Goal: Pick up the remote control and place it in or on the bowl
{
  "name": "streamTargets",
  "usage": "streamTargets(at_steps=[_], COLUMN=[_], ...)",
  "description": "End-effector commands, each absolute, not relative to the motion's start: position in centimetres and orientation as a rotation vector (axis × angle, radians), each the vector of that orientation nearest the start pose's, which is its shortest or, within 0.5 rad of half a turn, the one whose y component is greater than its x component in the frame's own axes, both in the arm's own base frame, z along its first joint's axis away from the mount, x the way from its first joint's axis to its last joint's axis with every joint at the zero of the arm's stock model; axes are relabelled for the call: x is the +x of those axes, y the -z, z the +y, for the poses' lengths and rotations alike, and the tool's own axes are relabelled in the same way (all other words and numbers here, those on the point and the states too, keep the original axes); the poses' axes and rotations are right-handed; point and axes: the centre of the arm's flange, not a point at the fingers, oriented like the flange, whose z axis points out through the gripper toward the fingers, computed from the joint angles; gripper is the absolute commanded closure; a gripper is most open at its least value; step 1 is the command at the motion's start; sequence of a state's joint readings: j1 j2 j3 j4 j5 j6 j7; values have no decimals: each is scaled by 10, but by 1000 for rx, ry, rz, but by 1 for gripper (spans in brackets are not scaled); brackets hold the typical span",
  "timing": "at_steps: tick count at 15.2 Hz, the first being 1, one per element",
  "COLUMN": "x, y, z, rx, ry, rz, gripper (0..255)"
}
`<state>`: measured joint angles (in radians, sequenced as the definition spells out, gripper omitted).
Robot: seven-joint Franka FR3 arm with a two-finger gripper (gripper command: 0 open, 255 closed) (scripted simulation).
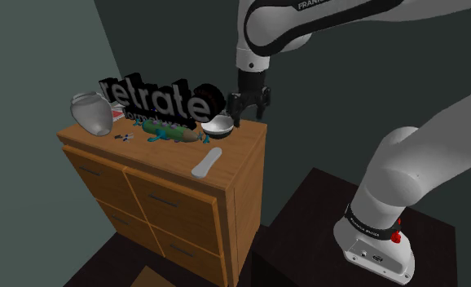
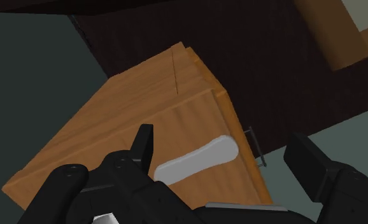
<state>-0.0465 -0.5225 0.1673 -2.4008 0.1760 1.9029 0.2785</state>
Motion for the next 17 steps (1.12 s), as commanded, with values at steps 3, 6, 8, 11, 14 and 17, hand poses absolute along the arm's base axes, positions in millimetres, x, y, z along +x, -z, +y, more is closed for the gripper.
streamTargets(at_steps=[3,6,8,11,14,17], x=[428,455,473,501,529,557], y=[-467,-439,-421,-393,-365,-337], z=[78,86,89,92,92,88], rx=[-3008,-2980,-2957,-2915,-2865,-2807], ry=[10,9,9,8,8,7], rz=[579,738,844,1000,1155,1308], gripper=[0,0,0,0,0,0])
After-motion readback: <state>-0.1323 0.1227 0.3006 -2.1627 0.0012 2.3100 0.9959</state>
